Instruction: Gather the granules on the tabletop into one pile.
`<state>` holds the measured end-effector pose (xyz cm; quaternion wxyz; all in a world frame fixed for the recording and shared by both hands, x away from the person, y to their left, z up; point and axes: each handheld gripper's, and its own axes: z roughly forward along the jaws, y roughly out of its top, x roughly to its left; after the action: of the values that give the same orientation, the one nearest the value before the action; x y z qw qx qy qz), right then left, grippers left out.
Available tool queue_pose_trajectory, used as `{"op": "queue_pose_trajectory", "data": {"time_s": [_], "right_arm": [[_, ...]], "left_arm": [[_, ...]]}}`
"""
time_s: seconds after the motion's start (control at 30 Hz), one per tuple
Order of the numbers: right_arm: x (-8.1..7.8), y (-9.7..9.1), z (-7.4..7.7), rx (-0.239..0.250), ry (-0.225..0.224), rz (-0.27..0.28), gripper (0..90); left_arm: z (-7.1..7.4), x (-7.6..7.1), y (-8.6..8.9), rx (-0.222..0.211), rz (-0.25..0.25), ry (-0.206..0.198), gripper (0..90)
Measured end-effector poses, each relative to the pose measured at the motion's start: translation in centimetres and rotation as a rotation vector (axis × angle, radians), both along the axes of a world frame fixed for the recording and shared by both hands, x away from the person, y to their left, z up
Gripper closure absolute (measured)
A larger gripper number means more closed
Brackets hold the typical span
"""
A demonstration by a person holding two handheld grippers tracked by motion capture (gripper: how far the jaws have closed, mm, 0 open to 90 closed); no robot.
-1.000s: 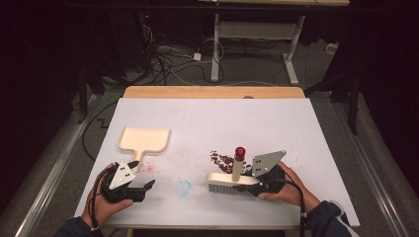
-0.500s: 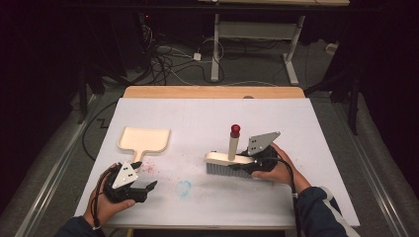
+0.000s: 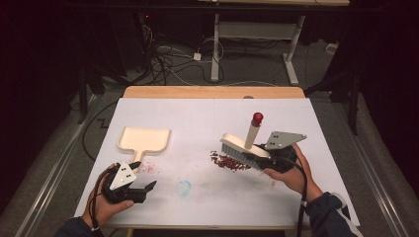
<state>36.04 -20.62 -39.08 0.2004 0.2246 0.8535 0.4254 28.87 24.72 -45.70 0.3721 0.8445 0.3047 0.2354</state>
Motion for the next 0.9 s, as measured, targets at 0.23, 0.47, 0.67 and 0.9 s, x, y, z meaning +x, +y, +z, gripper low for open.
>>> {"op": "queue_pose_trajectory", "data": {"time_s": [0.23,0.47,0.67,0.9], "right_arm": [[-1.5,-0.7,-1.5,-0.047,0.007,-0.314,67.3],[-1.8,2.0,-4.6,-0.076,-0.025,-0.484,67.5],[-2.6,6.4,-5.6,-0.109,-0.045,-0.518,67.3],[-2.0,9.3,-5.9,-0.091,-0.071,-0.55,67.4]], "left_arm": [[0.1,0.0,-0.1,-0.003,-0.006,-0.003,18.3],[0.0,0.1,-0.3,-0.001,-0.013,0.003,18.3],[0.1,0.1,-0.4,-0.005,-0.017,0.002,18.5],[0.0,0.2,-0.3,-0.014,-0.021,0.005,18.6]]}}
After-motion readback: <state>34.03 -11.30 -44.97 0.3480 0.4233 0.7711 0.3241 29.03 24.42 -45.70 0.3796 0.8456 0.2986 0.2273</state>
